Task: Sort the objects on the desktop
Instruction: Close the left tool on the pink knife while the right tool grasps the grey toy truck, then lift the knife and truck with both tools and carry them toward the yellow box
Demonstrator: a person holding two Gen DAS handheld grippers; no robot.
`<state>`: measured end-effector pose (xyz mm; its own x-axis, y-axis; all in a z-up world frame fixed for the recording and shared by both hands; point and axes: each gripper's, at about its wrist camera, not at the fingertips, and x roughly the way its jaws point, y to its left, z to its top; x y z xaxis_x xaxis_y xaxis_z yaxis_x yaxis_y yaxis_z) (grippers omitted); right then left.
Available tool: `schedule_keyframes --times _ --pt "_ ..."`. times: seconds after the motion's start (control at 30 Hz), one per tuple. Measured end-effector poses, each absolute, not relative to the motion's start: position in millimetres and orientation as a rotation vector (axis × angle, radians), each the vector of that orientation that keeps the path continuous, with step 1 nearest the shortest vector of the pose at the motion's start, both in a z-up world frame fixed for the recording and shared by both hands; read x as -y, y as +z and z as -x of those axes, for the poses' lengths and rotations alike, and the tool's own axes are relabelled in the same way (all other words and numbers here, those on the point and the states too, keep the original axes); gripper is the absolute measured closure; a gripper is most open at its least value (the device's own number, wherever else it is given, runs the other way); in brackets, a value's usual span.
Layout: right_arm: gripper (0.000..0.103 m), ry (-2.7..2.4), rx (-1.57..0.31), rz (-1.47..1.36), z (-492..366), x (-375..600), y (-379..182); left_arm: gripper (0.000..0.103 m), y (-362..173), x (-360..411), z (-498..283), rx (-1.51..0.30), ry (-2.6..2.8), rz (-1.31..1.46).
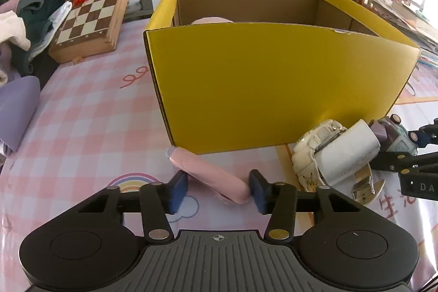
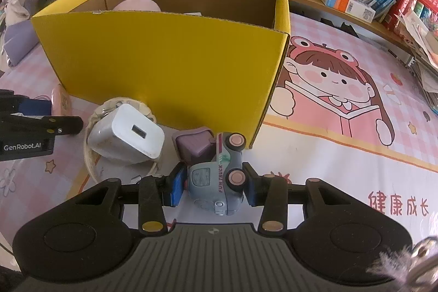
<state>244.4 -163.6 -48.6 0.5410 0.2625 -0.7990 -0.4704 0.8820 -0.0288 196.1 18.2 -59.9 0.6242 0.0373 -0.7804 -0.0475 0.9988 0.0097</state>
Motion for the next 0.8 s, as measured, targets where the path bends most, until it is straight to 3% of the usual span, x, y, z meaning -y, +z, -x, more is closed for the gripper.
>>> schedule_keyframes --times 0.27,0.8 --pt "0.063 0.433 -0.890 0.235 -235.4 165.2 -45.1 0.077 -55.4 -28.6 -183.7 -0.893 0.050 0.073" --pt "0.063 0.397 -0.858 0.195 -208.8 173.9 -32.5 0.079 -40.7 -27.8 -156.5 -0.849 0.031 0.055"
